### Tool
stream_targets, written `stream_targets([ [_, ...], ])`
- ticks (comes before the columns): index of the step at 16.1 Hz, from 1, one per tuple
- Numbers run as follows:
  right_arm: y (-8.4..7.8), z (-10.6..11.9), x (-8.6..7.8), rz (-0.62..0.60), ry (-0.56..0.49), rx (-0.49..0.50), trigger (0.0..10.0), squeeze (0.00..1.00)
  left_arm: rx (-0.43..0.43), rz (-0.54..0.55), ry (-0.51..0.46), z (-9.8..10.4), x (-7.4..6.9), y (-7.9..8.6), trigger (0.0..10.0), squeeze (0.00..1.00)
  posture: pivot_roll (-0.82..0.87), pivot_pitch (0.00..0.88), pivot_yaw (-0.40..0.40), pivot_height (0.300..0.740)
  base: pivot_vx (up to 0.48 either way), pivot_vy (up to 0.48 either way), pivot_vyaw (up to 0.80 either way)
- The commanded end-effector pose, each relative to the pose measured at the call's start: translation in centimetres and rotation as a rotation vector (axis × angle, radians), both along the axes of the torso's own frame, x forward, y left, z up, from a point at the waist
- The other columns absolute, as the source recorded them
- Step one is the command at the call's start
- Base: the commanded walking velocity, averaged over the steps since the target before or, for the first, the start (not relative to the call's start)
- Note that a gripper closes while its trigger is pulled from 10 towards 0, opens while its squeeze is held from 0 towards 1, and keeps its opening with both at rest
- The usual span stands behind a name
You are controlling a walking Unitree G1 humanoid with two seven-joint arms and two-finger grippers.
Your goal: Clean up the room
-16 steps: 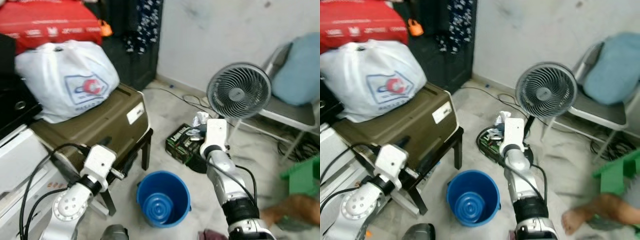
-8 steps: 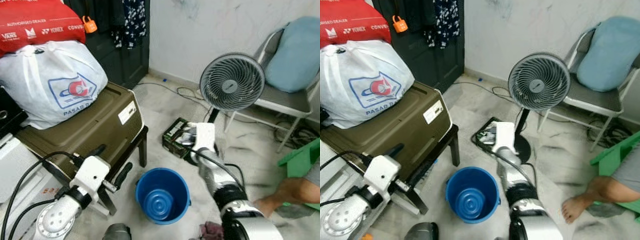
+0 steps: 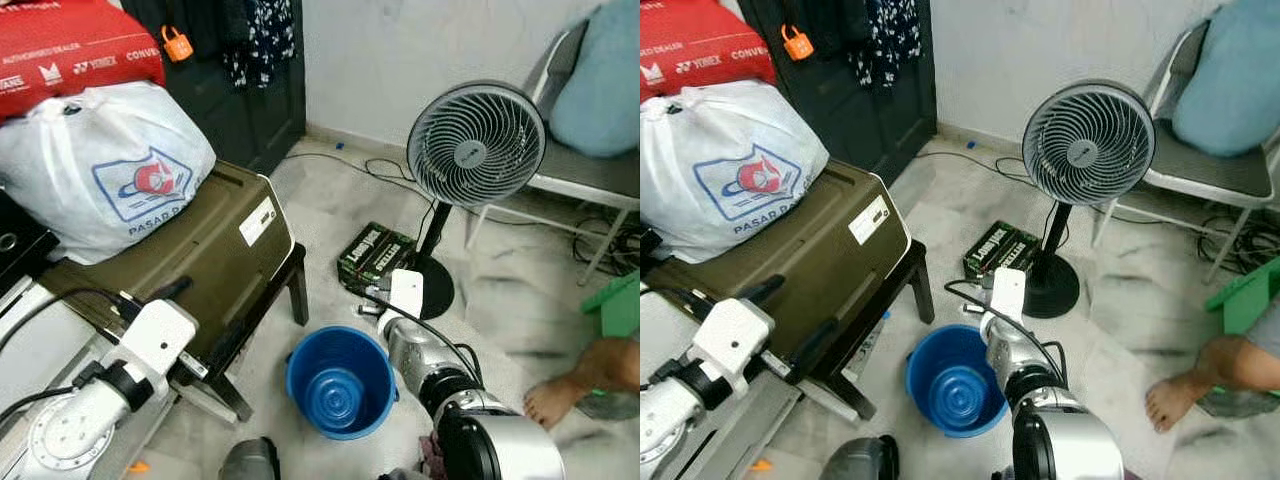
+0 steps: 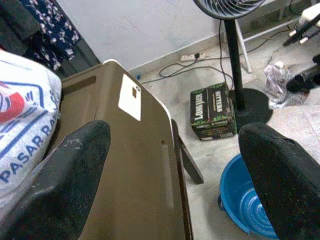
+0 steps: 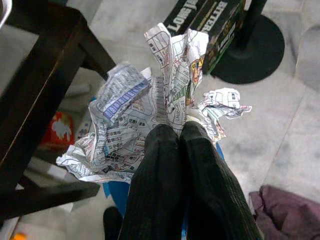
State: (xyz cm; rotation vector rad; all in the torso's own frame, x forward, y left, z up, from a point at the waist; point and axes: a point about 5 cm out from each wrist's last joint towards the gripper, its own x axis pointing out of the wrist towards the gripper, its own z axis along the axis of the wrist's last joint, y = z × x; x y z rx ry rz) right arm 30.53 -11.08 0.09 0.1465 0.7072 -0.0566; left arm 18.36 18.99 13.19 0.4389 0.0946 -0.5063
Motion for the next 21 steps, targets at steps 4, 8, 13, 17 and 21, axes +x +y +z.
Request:
stream_targets([
  [4, 0.6, 0.5, 0.6, -0.020, -0.019, 0.014, 10.0, 0.00, 0.031, -0.019, 0.030, 0.4, -1.0, 0.4, 10.0, 0.00, 0.26, 0.149, 0.069, 0.740, 0.000, 0.000, 0.00],
  [8, 2.2, 0.5, 0.3, -0.010, -0.026, 0.038, 10.0, 0.00, 0.054, -0.051, 0.021, 1.2, -1.6, 0.1, 10.0, 0.00, 0.28, 0.190, 0.104, 0.740, 0.000, 0.000, 0.00],
  [13, 3.4, -0.2, -0.8, -0.043, -0.013, 0.033, 10.0, 0.00, 0.046, -0.116, 0.074, 1.7, -2.7, -0.7, 10.0, 0.00, 0.29, 0.270, 0.169, 0.740, 0.000, 0.000, 0.00],
  [17, 3.4, -1.0, -1.7, -0.068, 0.005, 0.016, 10.0, 0.00, 0.036, -0.134, 0.122, 1.6, -3.5, -1.0, 10.0, 0.00, 0.28, 0.307, 0.178, 0.740, 0.000, 0.000, 0.00],
  [21, 2.8, -0.9, -1.6, -0.088, -0.013, -0.007, 10.0, 1.00, 0.027, -0.122, 0.139, 1.5, -3.8, -1.1, 10.0, 0.00, 0.28, 0.317, 0.170, 0.740, 0.000, 0.000, 0.00],
])
